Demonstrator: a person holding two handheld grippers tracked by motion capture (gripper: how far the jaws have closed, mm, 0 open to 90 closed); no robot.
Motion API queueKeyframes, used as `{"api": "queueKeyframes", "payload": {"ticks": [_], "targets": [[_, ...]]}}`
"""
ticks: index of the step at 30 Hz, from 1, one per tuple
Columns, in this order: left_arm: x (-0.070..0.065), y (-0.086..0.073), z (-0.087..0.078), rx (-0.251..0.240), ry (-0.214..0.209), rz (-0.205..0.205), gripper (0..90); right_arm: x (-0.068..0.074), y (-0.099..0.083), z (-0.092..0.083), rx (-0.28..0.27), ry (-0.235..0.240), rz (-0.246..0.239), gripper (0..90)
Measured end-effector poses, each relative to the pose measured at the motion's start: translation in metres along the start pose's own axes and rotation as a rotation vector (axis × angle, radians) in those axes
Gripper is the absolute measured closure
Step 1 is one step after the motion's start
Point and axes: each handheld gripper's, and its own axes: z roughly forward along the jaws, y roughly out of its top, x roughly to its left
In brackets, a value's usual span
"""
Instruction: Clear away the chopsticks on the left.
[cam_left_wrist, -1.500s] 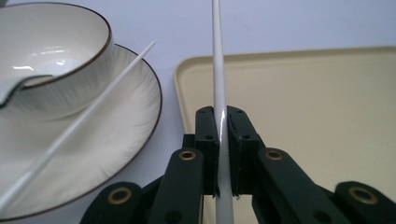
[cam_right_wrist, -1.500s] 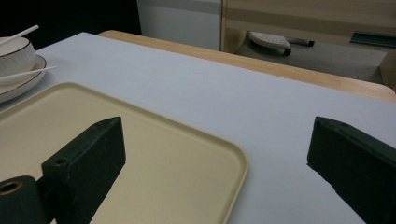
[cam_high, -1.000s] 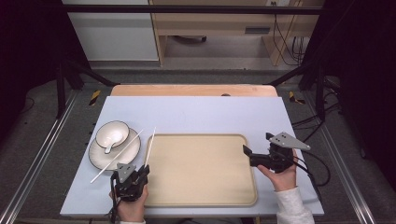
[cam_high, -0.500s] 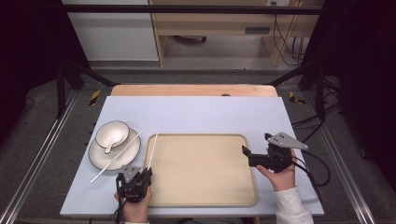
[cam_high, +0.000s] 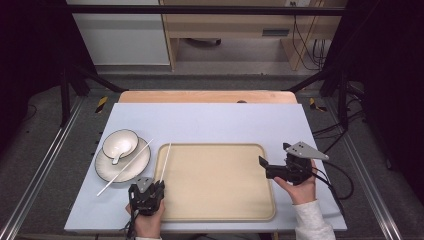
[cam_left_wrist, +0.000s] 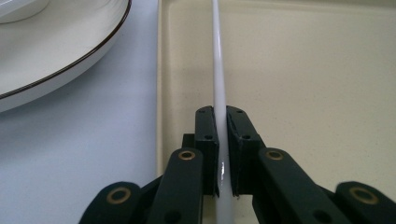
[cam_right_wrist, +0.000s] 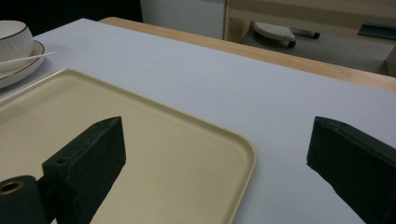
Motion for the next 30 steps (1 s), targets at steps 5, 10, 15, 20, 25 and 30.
{"api": "queueKeyframes", "payload": {"ticks": [5,10,15,20,25,30], "targets": [[0.000,0.001,0.000,0.003,0.007,0.001,80.5,0.000,0.000,0.000,0.002,-0.002,-0.002,4.9],[0.000,0.001,0.000,0.007,-0.003,0.004,79.9,0.000,0.000,0.000,0.000,0.000,-0.003,4.9],[0.001,0.004,-0.002,0.005,-0.018,0.019,76.7,-0.001,0.000,-0.001,0.001,-0.001,-0.005,4.9],[0.006,0.018,-0.012,-0.038,-0.044,0.053,66.5,-0.001,0.001,-0.002,-0.007,-0.005,0.000,4.9],[0.011,0.032,-0.019,-0.082,-0.100,0.105,55.5,-0.002,0.001,-0.004,-0.014,-0.004,0.001,4.8],[0.020,0.054,-0.030,-0.127,-0.166,0.188,41.9,-0.004,0.002,-0.007,-0.025,-0.006,0.009,4.8]]}}
